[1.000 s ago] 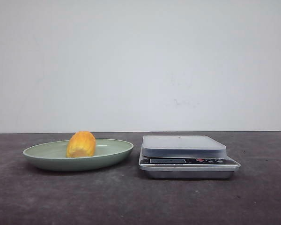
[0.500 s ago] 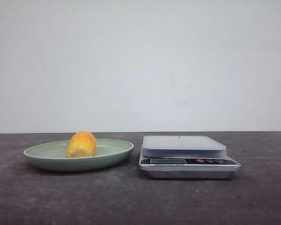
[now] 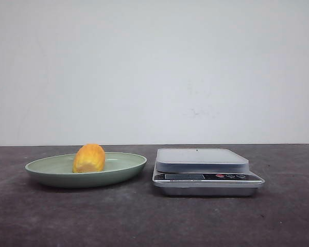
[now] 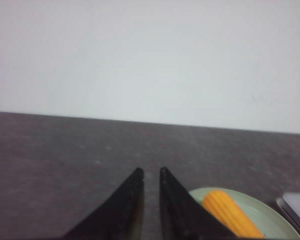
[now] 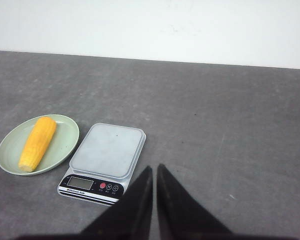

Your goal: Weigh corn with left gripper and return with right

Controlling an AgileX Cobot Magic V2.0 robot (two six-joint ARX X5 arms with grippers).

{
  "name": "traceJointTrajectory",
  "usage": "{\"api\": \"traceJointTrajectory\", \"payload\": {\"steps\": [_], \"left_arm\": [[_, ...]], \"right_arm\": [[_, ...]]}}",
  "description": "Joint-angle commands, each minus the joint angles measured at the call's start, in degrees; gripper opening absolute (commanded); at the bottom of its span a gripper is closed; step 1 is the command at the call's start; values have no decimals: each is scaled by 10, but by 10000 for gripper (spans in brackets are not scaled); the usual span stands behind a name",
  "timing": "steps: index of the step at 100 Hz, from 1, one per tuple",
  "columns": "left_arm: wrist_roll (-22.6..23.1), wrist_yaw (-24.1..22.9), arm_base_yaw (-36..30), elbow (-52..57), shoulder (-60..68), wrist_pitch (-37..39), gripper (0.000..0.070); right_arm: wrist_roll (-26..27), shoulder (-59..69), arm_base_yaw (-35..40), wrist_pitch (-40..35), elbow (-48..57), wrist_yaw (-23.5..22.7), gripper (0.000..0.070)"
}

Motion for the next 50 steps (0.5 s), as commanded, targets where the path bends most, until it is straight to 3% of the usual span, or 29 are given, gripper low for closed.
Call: {"api": "traceJointTrajectory", "payload": {"steps": [1, 28, 50], "left_arm": [[0, 3, 1, -28, -2, 57, 11], [1, 3, 2, -116, -3, 103, 11], [30, 3, 2, -117, -3, 47, 11]], "right_arm": [[6, 0, 0, 6, 9, 0, 7], [6, 0, 0, 6, 9, 0, 7], [6, 0, 0, 6, 9, 0, 8]]}}
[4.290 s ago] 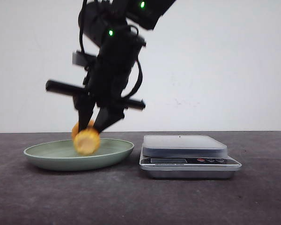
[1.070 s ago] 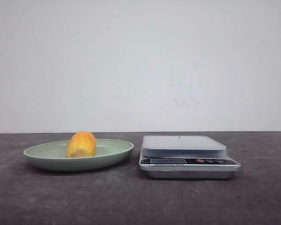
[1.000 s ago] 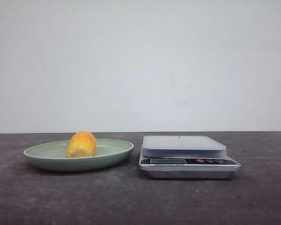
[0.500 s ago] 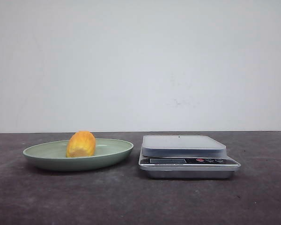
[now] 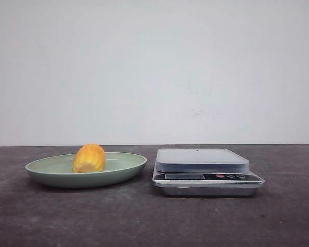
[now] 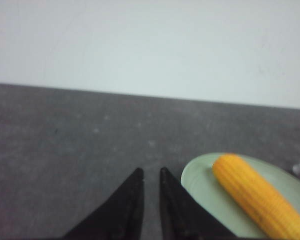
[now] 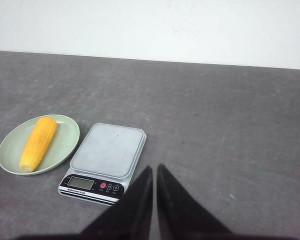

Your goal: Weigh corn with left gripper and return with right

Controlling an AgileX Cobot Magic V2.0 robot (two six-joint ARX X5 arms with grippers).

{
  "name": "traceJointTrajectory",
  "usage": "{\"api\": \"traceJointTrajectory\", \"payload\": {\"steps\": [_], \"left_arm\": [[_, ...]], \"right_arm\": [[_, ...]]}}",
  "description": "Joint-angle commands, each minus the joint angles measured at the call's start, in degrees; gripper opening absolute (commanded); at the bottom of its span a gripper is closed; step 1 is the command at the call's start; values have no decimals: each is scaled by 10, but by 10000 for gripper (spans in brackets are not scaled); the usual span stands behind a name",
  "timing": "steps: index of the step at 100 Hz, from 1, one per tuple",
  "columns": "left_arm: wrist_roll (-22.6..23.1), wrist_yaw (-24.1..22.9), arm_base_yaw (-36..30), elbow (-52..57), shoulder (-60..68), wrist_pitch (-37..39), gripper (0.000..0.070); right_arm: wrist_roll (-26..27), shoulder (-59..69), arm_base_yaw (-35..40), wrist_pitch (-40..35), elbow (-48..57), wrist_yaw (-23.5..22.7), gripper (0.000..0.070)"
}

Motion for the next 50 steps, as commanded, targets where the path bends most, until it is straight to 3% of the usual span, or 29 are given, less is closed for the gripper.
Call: {"api": "traceJointTrajectory", "payload": {"steps": [1, 14, 50], "left_arm": [[20, 2, 2, -10, 0, -13, 11], [23, 1, 2, -10, 0, -87, 11], [22, 1, 2, -7, 1, -85, 11]], "right_arm": [[6, 0, 0, 6, 9, 0, 8], [6, 0, 0, 6, 9, 0, 7], [6, 0, 0, 6, 9, 0, 7]]}}
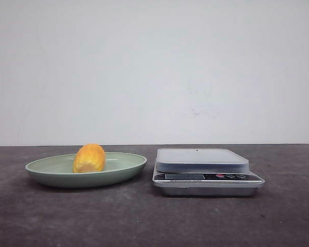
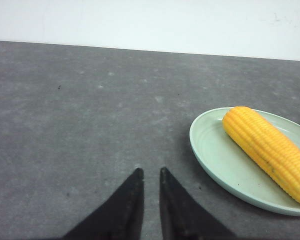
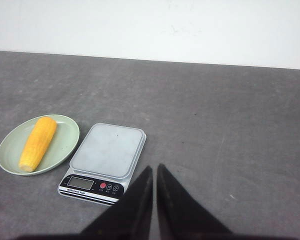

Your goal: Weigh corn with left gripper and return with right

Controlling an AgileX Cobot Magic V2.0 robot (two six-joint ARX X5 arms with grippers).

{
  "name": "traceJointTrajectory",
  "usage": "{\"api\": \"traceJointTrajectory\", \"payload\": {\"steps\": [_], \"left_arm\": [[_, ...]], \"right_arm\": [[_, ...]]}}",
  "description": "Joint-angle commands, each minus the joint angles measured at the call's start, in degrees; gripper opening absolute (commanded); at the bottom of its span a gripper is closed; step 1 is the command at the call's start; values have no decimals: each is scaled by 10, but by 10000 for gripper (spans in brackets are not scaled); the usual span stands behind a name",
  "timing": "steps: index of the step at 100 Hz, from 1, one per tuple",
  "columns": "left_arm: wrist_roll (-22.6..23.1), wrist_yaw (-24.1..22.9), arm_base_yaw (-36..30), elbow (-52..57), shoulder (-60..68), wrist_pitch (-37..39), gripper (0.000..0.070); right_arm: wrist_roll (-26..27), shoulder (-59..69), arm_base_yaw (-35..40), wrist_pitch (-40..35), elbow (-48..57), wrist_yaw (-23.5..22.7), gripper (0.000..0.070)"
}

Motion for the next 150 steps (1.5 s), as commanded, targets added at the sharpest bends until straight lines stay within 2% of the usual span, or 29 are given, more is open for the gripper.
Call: {"api": "traceJointTrajectory", "payload": {"steps": [1, 36, 46, 57, 73, 96, 103, 128, 150], "left_arm": [[5, 2, 1, -7, -1, -5, 11], [5, 1, 1, -7, -1, -5, 11], [5, 2, 1, -7, -1, -5, 11], [5, 1, 1, -7, -1, -5, 11], [5, 2, 1, -7, -1, -5, 11], [5, 1, 1, -7, -1, -5, 11], [5, 2, 1, -7, -1, -5, 11], [5, 2, 1, -7, -1, -5, 11], [5, 2, 1, -7, -1, -5, 11]], "right_arm": [[6, 1, 0, 6, 9, 0, 8], [6, 1, 0, 9, 9, 0, 7], [-40, -4, -5, 35, 4, 15, 8], [-69, -45, -49, 141, -57, 20, 8], [-69, -160, -97, 328, -263, 13, 7], [-68, -253, -110, 525, -541, 15, 7], [-68, -252, -111, 558, -594, 15, 7], [-50, -253, -111, 609, -704, 14, 8], [-44, -253, -110, 560, -708, 14, 7]]}}
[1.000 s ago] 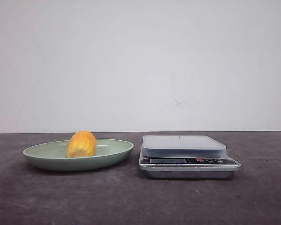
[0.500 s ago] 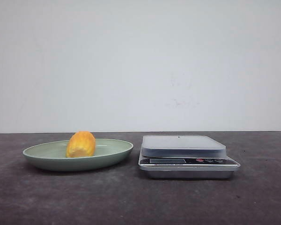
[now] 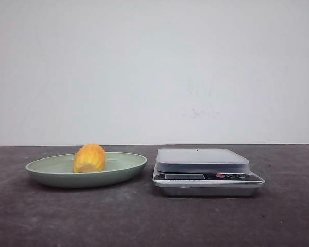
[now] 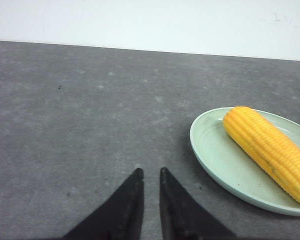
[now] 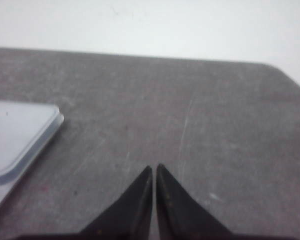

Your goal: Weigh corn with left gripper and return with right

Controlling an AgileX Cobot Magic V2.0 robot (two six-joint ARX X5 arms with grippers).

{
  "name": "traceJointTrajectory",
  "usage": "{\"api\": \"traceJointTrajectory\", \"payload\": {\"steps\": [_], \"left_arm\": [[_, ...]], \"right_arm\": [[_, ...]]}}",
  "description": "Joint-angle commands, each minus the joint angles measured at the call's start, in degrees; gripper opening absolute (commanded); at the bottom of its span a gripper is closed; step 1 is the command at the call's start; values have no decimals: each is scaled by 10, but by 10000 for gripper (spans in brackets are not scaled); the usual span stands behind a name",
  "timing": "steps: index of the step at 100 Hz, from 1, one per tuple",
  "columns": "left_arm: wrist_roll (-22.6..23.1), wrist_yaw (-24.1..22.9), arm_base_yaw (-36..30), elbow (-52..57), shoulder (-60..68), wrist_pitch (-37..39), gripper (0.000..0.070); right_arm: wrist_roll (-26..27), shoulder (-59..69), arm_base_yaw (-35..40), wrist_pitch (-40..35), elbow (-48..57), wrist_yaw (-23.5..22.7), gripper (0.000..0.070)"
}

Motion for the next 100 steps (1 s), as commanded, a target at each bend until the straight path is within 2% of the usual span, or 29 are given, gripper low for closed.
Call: {"api": "traceJointTrajectory", "payload": {"steps": [1, 100], "left_arm": [[5, 2, 1, -7, -1, -5, 11], [5, 2, -2, -7, -1, -5, 11]], "right_arm": [[9, -1, 1, -4, -2, 0, 7], [9, -1, 1, 5, -2, 0, 8]]}}
